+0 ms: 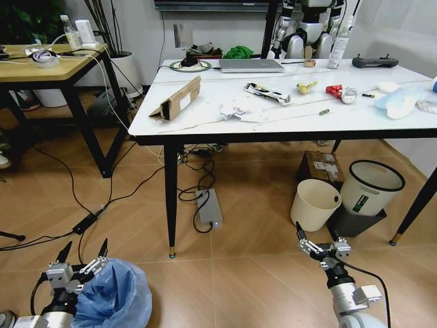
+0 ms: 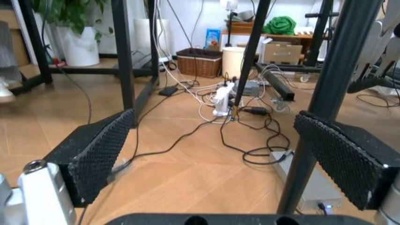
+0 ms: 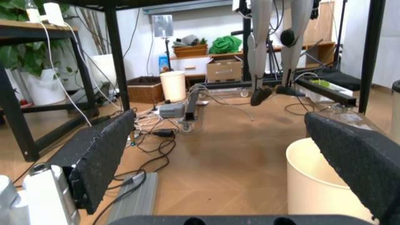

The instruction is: Pick up the trash bin and place the trash from the table into it.

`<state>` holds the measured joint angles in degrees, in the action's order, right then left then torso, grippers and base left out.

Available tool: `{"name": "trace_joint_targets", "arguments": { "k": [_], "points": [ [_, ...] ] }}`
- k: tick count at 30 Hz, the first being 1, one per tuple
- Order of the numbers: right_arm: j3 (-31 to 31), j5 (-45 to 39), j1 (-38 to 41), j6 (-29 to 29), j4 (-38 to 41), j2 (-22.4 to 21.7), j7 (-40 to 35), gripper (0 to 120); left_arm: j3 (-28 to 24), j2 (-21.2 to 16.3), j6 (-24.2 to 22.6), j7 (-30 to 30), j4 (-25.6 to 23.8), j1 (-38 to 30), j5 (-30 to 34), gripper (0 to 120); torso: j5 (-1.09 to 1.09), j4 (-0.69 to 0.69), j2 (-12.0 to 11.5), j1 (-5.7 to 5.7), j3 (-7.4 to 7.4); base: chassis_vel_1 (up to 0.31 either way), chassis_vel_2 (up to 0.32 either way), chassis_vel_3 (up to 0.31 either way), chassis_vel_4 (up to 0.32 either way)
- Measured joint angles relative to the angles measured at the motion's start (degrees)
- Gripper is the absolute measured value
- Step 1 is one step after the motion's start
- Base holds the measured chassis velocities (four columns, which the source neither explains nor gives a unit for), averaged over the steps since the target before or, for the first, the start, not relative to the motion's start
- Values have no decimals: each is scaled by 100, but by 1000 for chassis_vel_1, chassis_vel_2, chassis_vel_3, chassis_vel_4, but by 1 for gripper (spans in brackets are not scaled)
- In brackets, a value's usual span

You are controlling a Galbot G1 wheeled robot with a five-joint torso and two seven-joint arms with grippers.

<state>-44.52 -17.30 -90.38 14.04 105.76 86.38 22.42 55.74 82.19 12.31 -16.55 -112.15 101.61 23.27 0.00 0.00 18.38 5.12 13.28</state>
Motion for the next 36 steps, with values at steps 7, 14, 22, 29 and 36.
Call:
{"name": "trace_joint_targets", "arguments": {
  "k": [7, 14, 22, 29, 36],
  "points": [
    [24, 34, -10, 0, -11, 11, 0, 100, 24, -29, 151, -58, 44, 17, 24, 100, 0, 0, -156, -50, -106, 0, 0, 0, 0],
    [-27, 22, -54, 41, -10, 8, 1, 100, 2, -42, 283, -115, 88, -17, -10, 100, 0, 0, -183, -65, -118, 0, 0, 0, 0],
    [-14, 8, -23, 42, -52, 5, 2, 100, 158, -190, 288, 11, 69, 70, 38, 100, 1, -1, -167, -62, -107, 0, 0, 0, 0],
    [51, 3, 161, 70, -233, 197, 12, 100, 814, -923, -752, 308, 97, 485, 334, 100, 0, 1, -150, -56, -96, 0, 0, 0, 0],
    [164, 62, 260, 175, -426, 504, 55, 100, 1034, -1533, -2049, 913, 622, 212, 278, 100, 1, 1, -140, -51, -88, 0, 0, 0, 0]
  ]
}}
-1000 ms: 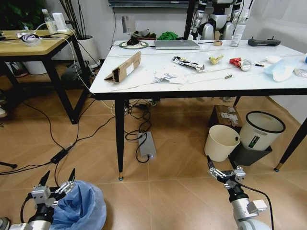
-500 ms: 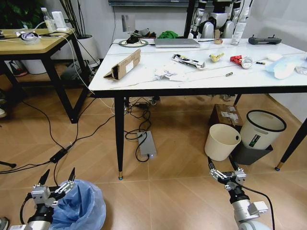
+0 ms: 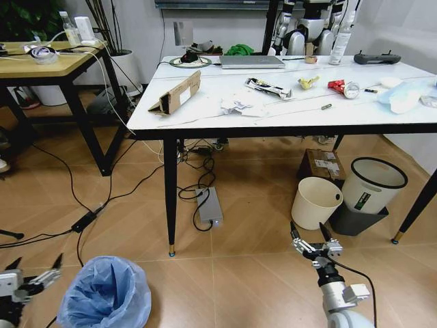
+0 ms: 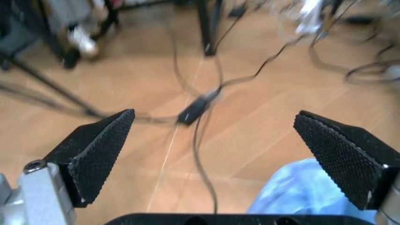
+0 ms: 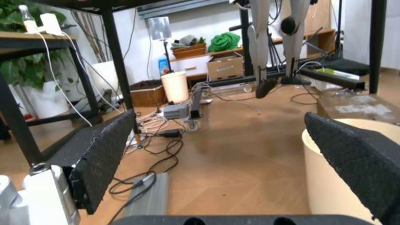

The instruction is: Pick up the trash bin and place the trash from the table into it.

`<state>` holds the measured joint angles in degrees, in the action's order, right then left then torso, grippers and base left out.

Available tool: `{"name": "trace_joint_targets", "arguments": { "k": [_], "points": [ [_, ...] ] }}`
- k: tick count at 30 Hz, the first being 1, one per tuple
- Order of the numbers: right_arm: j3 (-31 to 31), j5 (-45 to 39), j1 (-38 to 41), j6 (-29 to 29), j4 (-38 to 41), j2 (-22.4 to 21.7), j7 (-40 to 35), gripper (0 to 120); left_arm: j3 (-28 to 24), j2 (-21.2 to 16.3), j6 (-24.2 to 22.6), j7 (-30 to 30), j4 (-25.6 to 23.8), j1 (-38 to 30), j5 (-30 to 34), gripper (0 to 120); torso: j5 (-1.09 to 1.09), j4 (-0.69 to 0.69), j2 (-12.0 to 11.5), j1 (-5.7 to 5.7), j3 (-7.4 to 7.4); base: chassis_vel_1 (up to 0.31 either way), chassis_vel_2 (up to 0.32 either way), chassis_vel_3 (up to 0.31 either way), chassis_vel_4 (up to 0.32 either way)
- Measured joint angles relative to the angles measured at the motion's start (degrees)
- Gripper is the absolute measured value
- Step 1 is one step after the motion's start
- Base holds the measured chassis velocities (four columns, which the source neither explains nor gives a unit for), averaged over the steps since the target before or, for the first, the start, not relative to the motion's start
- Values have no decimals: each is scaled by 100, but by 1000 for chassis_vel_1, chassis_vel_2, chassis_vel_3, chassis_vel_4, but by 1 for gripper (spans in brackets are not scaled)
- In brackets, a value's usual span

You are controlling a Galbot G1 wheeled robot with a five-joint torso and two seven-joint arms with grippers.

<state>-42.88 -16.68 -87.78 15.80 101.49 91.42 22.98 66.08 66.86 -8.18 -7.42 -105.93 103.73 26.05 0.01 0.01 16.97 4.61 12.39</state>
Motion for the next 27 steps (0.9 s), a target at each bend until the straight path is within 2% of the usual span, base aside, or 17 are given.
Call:
{"name": "trace_joint_targets", "arguments": {
  "k": [2, 7, 27],
  "points": [
    [7, 15, 0, 11, -11, 24, 3, 100, -48, -23, -91, 8, 123, -109, 6, 100, 1, 0, 1, 0, 1, 0, 0, 0, 0],
    [-19, 77, -35, 35, 26, 69, 8, 100, -461, 15, -469, -85, 814, -788, -59, 100, 0, -2, 8, 2, 5, 0, 0, 0, 0],
    [-122, 141, -128, 28, 91, 71, 7, 100, -984, 1, -769, -370, 1464, -1016, -445, 100, -3, -1, 18, 6, 10, 0, 0, 0, 0]
  ]
}}
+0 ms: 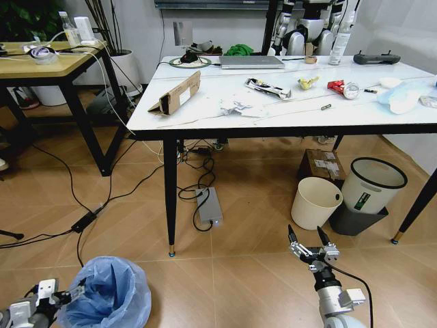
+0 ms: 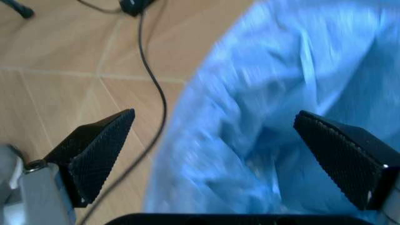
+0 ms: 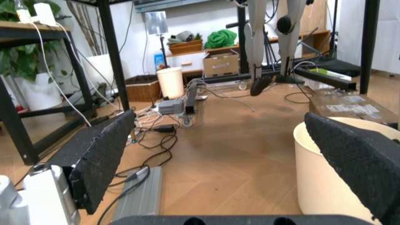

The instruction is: Pick up the trash bin and place the trash from the table into it.

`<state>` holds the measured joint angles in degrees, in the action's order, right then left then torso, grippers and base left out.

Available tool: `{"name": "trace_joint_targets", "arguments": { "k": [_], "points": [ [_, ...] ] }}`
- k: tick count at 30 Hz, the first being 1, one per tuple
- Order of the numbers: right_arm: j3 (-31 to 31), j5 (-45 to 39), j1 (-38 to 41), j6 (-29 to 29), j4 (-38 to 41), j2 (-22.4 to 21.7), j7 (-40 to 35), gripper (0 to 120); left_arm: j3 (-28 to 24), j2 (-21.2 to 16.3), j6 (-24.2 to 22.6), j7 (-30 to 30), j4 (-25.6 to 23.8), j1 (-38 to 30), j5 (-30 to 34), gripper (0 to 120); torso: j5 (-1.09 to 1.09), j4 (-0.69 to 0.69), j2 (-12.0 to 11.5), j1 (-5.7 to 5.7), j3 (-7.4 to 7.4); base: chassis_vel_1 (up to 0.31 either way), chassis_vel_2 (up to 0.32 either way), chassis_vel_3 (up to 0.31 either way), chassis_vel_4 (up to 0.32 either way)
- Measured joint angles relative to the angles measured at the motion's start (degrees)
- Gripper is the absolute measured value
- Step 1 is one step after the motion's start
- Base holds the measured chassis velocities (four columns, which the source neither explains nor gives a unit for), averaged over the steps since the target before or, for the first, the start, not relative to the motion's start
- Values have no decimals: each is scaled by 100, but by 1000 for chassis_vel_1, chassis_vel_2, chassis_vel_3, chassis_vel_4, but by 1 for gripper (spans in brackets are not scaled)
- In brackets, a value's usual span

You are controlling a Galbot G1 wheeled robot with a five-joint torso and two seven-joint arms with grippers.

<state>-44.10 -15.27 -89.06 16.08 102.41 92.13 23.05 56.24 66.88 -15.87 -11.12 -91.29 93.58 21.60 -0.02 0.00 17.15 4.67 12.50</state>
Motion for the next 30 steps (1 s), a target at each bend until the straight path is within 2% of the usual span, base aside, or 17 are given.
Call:
{"name": "trace_joint_targets", "arguments": {
  "k": [4, 8, 15, 27, 30],
  "points": [
    [19, 91, -39, 1, 22, 7, -2, 100, -247, 80, -74, 44, 222, -72, -182, 100, 3, 0, 3, 1, 2, 0, 0, 0, 0],
    [19, 113, -42, 1, 28, 7, -5, 100, -288, 110, -103, 64, 309, -76, -310, 100, 2, 0, 4, 1, 2, 0, 0, 0, 0],
    [47, 127, -12, -7, 36, 4, -14, 100, -145, 85, -63, 42, 518, -65, -595, 99, 1, 0, 7, 2, 4, 0, 0, 0, 0],
    [55, 141, -22, -12, 31, 1, -18, 100, -174, 181, 28, -5, 658, -181, -727, 98, 3, 0, 8, 3, 5, 0, 0, 0, 0],
    [50, 140, -26, -14, 32, 1, -19, 100, -169, 184, 34, -44, 707, -210, -744, 86, 1, 0, 8, 3, 5, 0, 0, 0, 0]
  ]
}}
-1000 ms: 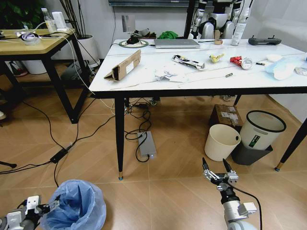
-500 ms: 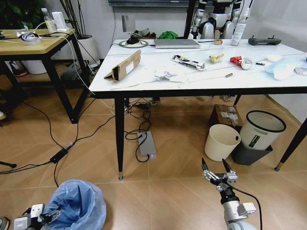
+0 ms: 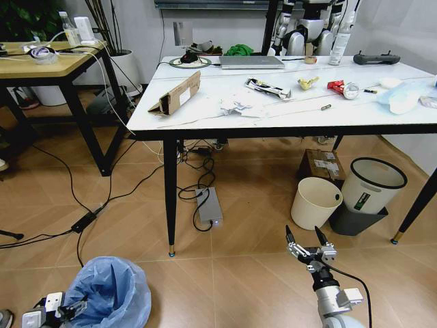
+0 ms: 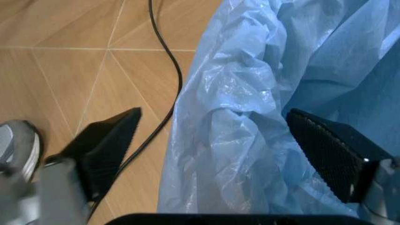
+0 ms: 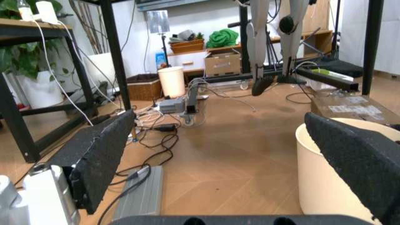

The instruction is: Pick up the trash bin and place the trash from the table into it.

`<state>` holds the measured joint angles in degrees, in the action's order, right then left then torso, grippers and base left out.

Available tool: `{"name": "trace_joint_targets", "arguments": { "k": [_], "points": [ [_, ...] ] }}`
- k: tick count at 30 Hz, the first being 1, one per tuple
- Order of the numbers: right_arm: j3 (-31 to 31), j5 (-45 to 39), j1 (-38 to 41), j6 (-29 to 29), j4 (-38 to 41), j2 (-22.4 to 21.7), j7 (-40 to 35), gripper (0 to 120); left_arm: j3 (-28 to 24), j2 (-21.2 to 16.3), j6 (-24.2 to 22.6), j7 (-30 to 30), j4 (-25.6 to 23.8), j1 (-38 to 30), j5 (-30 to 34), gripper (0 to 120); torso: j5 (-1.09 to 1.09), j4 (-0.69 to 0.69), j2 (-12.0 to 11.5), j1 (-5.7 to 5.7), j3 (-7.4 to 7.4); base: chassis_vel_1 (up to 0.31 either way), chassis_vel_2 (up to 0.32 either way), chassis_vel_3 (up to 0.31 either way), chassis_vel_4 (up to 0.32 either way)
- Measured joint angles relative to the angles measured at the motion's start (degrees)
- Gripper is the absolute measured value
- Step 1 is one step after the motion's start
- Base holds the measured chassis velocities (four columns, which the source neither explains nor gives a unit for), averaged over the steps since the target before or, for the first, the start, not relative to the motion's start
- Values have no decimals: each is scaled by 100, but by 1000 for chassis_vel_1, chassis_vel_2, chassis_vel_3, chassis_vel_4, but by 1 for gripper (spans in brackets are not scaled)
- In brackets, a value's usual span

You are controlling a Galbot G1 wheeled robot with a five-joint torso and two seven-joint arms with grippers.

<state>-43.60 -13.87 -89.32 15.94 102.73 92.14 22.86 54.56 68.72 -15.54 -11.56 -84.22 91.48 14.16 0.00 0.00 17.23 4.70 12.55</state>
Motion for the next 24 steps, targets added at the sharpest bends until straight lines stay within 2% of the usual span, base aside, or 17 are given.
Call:
{"name": "trace_joint_targets", "arguments": {
  "k": [3, 4, 5, 11, 13, 17, 24],
  "points": [
    [-2, 0, 0, 0, 1, 0, -1, 100, 0, 7, 1, -30, 13, -7, -2, 78, 0, 0, 0, 0, 0, 0, 0, 0, 0],
    [-3, -1, -1, 0, 3, 0, -1, 100, 1, 15, 1, -44, 22, -13, -3, 71, 0, 0, 0, 0, 0, 0, 0, 0, 0],
    [-3, -1, -1, 0, 3, 0, -1, 100, 1, 15, 1, -44, 22, -13, -3, 71, 0, 0, 0, 0, 0, 0, 0, 0, 0],
    [-11, -3, -5, -3, 12, -1, -4, 100, 2, 32, 10, -122, 49, -37, -5, 44, 0, 0, 1, 0, 0, 0, 0, 0, 0],
    [-11, -3, -7, -3, 14, -1, -4, 100, 3, 32, 14, -130, 53, -37, -5, 41, 0, 0, 1, 0, 0, 0, 0, 0, 0],
    [-11, -3, -21, -4, 17, 0, -4, 100, 7, 37, 27, -151, 88, -43, -10, 23, 0, 0, 1, 0, 0, 0, 0, 0, 0],
    [-10, 0, -35, -4, 20, -1, -4, 100, 10, 64, 124, -269, 123, -59, -11, 2, -4, 0, 2, 0, 0, 0, 0, 0, 0]
  ]
}}
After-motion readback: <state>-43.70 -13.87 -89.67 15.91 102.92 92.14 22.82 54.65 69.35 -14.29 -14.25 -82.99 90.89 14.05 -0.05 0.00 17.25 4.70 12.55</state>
